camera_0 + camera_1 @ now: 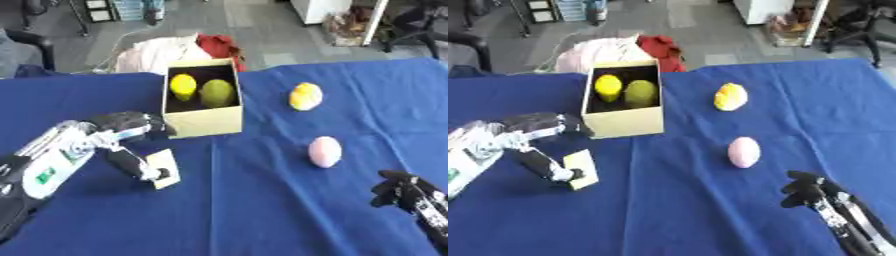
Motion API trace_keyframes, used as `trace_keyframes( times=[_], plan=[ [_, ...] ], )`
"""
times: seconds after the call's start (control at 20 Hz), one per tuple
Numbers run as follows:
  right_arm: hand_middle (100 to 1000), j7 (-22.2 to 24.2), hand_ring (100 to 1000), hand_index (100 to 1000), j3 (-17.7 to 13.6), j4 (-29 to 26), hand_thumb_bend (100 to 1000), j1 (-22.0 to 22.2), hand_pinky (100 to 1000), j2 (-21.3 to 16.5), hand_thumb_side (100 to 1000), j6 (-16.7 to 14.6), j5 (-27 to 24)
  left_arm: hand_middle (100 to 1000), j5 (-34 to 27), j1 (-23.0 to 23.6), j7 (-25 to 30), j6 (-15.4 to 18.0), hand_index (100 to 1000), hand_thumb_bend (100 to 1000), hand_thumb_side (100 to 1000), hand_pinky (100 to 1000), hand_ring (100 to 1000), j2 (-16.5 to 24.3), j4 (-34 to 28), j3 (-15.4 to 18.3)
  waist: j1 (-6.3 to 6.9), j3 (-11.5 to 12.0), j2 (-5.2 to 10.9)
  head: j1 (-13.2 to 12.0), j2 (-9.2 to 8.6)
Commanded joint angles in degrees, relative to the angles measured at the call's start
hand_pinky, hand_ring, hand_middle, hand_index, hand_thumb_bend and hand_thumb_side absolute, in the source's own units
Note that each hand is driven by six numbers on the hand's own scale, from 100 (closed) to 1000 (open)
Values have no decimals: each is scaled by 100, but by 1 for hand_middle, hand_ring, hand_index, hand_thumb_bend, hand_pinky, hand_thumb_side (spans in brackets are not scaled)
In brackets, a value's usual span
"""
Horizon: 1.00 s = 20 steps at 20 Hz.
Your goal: Pick up objects on the table and place them in the box.
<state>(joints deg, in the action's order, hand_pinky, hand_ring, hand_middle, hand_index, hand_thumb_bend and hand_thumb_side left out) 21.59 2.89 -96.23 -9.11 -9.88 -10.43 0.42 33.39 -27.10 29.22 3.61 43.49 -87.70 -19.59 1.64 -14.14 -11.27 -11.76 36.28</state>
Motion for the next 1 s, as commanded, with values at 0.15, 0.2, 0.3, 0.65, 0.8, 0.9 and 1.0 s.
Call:
trace_keyframes(
  times=[0.15,0.2,0.3,0.65,0.8,0.9,1.0],
  plan=[
    [626,3,598,837,-7,-83,100,-62,659,-95,791,-2,7,763,108,7,170,91,892,454,422,791,714,91,-15,-7,45,15,108,1,41],
    [626,3,598,837,-5,-83,100,-63,659,-96,790,-2,7,755,115,19,214,107,886,446,389,784,701,96,-23,-6,46,22,109,0,43],
    [626,6,598,837,-1,-83,100,-64,659,-96,793,-1,8,744,138,49,277,125,879,435,349,770,681,103,-31,2,48,30,109,3,45],
    [626,-1,598,837,-3,-80,100,-60,659,-94,792,0,16,586,80,110,208,114,756,327,100,662,510,128,-138,144,45,45,113,20,48],
    [626,-11,598,837,-11,-78,100,-50,659,-98,795,2,20,559,-174,37,-18,8,731,283,100,653,487,190,-379,359,45,54,115,36,47],
    [626,-14,598,837,-11,-75,100,-40,659,-100,797,3,21,551,-376,-135,-174,-80,727,270,100,656,481,272,-587,526,48,63,124,37,57],
    [626,-10,599,837,-5,-73,100,-29,658,-101,799,5,22,549,-502,-386,-332,-182,726,279,100,661,480,350,-698,675,50,66,135,38,62]
  ],
)
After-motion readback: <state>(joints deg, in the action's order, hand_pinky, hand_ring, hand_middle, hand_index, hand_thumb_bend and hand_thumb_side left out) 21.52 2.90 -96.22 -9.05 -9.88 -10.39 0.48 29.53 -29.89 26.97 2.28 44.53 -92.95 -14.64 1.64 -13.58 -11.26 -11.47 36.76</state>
